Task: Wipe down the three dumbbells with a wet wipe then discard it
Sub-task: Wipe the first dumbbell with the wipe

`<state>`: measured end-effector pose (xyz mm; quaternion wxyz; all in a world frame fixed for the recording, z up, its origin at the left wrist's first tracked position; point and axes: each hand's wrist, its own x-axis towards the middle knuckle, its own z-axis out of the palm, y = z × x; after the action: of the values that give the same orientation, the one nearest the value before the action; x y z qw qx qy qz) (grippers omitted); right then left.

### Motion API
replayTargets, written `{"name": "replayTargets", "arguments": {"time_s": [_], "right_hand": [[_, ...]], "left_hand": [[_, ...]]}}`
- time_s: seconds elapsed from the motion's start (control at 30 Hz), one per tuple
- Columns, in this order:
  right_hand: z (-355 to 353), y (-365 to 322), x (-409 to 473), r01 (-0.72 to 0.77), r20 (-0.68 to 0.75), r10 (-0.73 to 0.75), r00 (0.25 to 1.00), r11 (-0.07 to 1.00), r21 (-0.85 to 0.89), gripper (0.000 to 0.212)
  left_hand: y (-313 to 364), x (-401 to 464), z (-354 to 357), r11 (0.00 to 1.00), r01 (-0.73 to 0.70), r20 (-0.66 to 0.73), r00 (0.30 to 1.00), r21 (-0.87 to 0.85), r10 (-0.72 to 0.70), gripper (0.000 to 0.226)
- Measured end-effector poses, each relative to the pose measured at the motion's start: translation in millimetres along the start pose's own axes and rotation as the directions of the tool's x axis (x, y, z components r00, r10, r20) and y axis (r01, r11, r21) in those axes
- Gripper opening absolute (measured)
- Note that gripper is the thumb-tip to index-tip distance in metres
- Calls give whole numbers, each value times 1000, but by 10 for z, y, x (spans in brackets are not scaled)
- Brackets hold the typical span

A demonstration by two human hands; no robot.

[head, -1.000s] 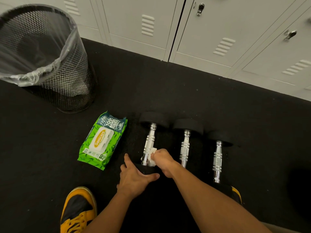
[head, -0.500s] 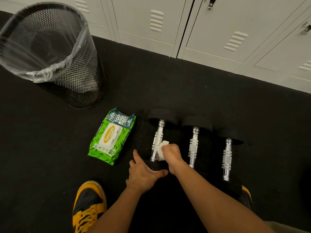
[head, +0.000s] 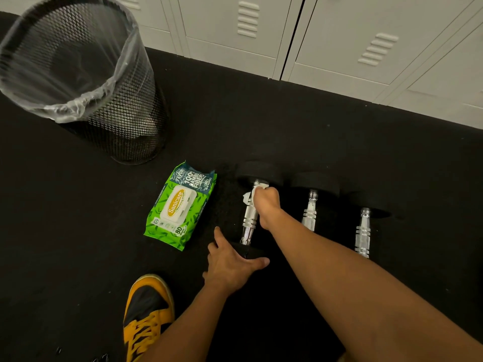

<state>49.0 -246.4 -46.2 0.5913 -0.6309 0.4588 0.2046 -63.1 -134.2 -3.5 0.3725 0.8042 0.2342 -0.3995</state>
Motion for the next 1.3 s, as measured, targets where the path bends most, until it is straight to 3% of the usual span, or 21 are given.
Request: {"name": "replayTargets", "arguments": {"time_s": [0.23,0.43,0.57,0.7,0.9,1.3], "right_hand": [[-4,64,-25,14,55,-7,998,990,-139,38],[-93,159,-15,-6,215,20,976,998,-66,36],[-130,198,-19,10,245,13,969,996,-93,31],[-116,251,-49,24,255,7,967,993,-119,38],[-156,303,-140,9,273,15,962,996,-87,30],[-172,381,-347,47,244,28,969,954,-295,42]], "left_hand": [[17,-19,53,998,-14,-30,999,55,15,155],[22,-25,53,998,-11,-35,999,68,13,155],[22,-24,52,997,-7,-33,999,72,10,154],[26,-18,45,997,2,-25,1000,71,0,156],[31,-15,42,998,5,-21,1000,70,-3,156],[26,-37,35,997,-6,-30,1000,82,8,155]]}}
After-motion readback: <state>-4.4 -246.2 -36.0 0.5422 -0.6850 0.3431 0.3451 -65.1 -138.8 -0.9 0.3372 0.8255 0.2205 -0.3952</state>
